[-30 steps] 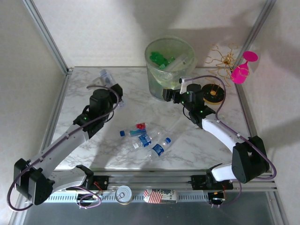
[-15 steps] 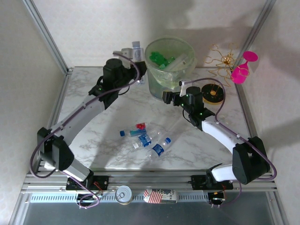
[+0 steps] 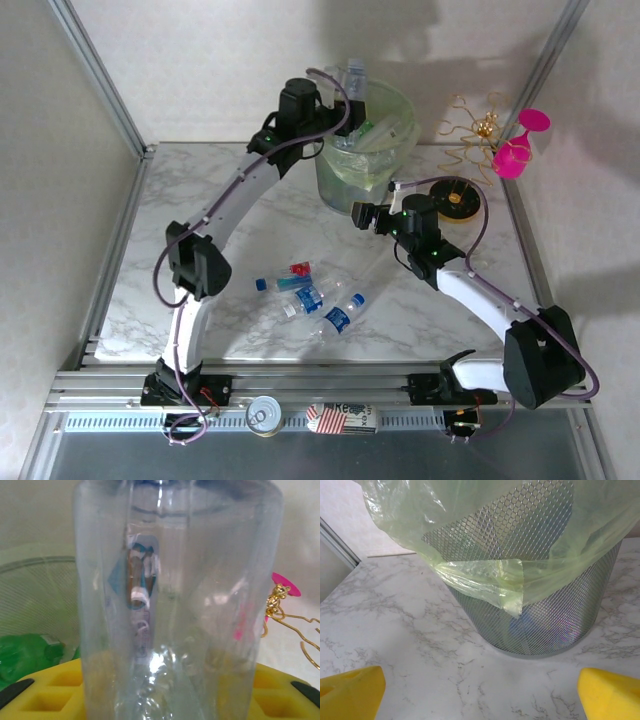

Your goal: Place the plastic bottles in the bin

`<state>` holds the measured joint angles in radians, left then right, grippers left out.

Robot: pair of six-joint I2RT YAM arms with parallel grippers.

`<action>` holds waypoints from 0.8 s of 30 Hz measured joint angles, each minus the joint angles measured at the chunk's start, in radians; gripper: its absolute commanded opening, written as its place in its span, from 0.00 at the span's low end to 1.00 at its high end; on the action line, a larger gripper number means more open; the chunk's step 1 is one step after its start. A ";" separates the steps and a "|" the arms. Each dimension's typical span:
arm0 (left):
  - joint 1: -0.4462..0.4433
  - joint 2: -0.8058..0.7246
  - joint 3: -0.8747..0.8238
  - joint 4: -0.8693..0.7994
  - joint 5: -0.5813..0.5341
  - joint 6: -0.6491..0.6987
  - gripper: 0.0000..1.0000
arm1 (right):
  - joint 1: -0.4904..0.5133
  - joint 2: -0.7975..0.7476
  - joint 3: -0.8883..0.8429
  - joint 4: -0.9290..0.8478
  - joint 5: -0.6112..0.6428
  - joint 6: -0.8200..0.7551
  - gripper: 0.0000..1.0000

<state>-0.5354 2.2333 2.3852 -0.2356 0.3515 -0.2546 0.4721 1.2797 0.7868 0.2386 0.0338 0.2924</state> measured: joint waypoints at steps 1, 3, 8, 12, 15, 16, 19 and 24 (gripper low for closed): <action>-0.002 0.029 0.033 -0.010 0.001 -0.001 0.46 | 0.000 -0.004 0.000 0.000 0.000 0.000 0.99; -0.004 0.058 0.055 -0.012 0.000 -0.004 0.47 | 0.000 -0.010 -0.002 -0.001 0.000 0.000 0.99; -0.003 0.082 0.069 -0.009 -0.008 -0.011 0.57 | 0.000 -0.013 -0.003 -0.010 0.000 0.000 0.99; -0.003 0.090 0.076 -0.005 -0.011 -0.016 0.77 | 0.000 -0.013 -0.003 -0.020 0.000 0.000 0.99; -0.003 0.091 0.076 -0.008 -0.012 -0.021 0.93 | 0.000 -0.013 -0.003 -0.021 -0.001 0.000 0.99; -0.003 0.091 0.076 -0.009 -0.013 -0.021 0.96 | 0.000 -0.013 -0.003 -0.021 -0.001 0.000 0.99; -0.003 0.091 0.076 -0.009 -0.015 -0.027 0.99 | 0.000 -0.013 -0.003 -0.022 -0.005 0.000 0.99; -0.003 0.077 0.063 -0.008 -0.023 -0.031 1.00 | 0.003 -0.013 -0.003 -0.023 -0.012 0.003 0.99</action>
<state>-0.5388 2.3108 2.4485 -0.2440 0.3286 -0.2855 0.4755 1.2663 0.7841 0.2161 0.0219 0.2958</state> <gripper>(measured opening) 0.995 0.987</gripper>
